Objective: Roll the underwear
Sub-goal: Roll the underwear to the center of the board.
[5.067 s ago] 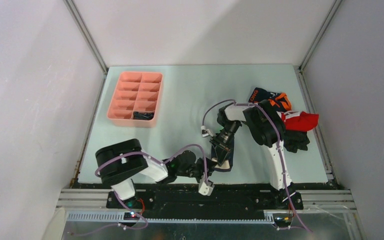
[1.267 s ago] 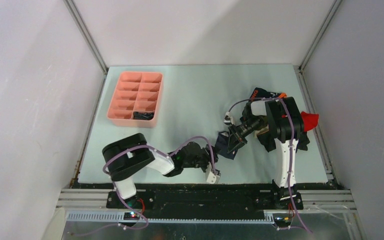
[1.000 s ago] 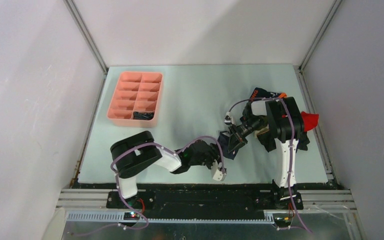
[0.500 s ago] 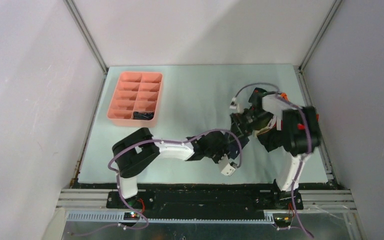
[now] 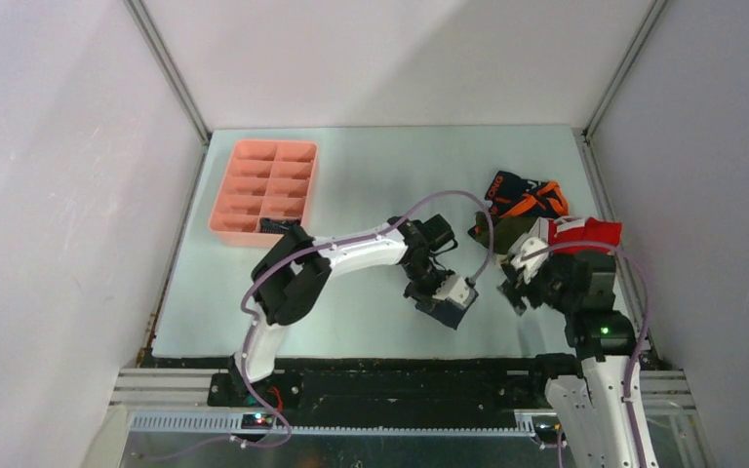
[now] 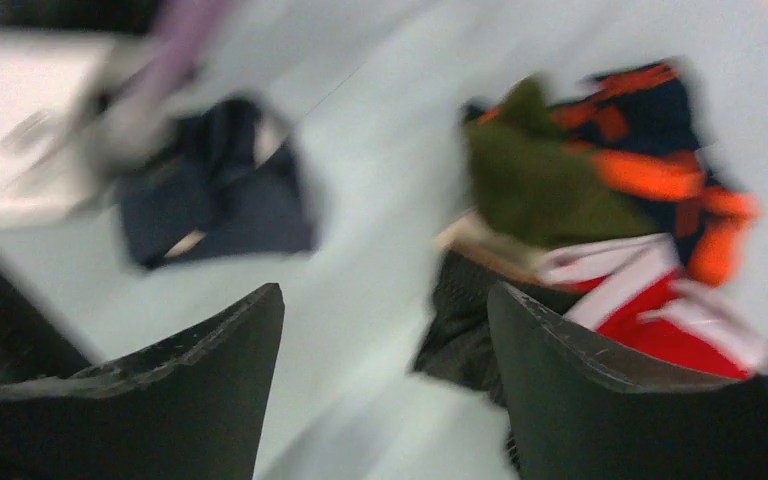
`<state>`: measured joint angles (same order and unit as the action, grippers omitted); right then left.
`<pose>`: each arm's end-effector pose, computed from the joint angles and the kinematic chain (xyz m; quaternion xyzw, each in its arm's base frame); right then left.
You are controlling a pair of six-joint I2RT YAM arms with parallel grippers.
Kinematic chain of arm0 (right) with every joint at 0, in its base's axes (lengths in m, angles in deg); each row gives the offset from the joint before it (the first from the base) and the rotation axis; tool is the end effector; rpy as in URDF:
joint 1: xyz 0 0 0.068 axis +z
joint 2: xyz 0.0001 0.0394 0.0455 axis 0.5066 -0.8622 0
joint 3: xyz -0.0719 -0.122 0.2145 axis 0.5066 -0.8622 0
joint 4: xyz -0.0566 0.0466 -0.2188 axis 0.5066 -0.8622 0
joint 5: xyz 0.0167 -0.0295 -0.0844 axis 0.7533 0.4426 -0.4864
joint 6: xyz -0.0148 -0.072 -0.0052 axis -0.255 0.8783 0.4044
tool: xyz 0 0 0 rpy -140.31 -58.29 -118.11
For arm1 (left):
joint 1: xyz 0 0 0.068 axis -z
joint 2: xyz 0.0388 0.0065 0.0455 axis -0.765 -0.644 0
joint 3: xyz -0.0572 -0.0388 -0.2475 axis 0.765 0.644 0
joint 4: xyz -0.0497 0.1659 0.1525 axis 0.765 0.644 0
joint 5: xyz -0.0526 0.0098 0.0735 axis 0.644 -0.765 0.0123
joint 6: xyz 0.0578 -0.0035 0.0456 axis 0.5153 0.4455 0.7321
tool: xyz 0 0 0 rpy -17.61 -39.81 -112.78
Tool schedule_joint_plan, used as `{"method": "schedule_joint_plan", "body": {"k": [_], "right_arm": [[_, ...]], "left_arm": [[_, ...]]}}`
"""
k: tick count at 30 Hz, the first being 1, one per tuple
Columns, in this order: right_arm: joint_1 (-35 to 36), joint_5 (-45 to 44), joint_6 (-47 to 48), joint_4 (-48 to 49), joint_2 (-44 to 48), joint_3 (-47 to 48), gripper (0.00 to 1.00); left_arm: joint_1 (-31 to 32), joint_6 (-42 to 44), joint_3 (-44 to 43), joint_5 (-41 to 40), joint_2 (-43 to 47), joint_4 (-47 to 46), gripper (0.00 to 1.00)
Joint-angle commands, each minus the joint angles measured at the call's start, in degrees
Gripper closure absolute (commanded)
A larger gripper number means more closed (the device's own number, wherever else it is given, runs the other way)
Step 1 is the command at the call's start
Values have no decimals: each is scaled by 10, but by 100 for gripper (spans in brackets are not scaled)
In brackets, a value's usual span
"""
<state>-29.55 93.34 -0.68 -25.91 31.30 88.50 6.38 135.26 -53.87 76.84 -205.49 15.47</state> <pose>0.1195 0.0336 0.2654 -0.3907 0.7281 0.0605 0.5600 0.1794 -0.3308 0.1536 0.8495 0.4263 -0.2786 0.1380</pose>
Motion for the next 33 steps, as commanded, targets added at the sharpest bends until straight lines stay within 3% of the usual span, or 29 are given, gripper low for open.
{"method": "schedule_joint_plan", "body": {"k": [1, 4, 6, 14, 20, 30, 33], "right_arm": [[8, 97, 204, -280, 21, -5, 25], [49, 119, 260, -296, 3, -8, 27], [142, 76, 264, -278, -14, -15, 29], [362, -57, 153, -36, -104, -71, 29], [392, -98, 111, 73, -195, -74, 31], [395, -115, 146, 141, -299, -82, 35], [391, -120, 167, 156, -335, -81, 42]], "left_arm": [[-30, -139, -58, 130, -89, 129, 100], [-50, -201, -70, 174, -112, 105, 100], [-60, -244, -78, 199, -125, 86, 100], [-76, -366, -137, 272, -172, 63, 100], [-79, -394, -173, 286, -192, 74, 100], [-96, -402, -216, 303, -220, 106, 100], [-105, -410, -224, 310, -224, 111, 100]]}}
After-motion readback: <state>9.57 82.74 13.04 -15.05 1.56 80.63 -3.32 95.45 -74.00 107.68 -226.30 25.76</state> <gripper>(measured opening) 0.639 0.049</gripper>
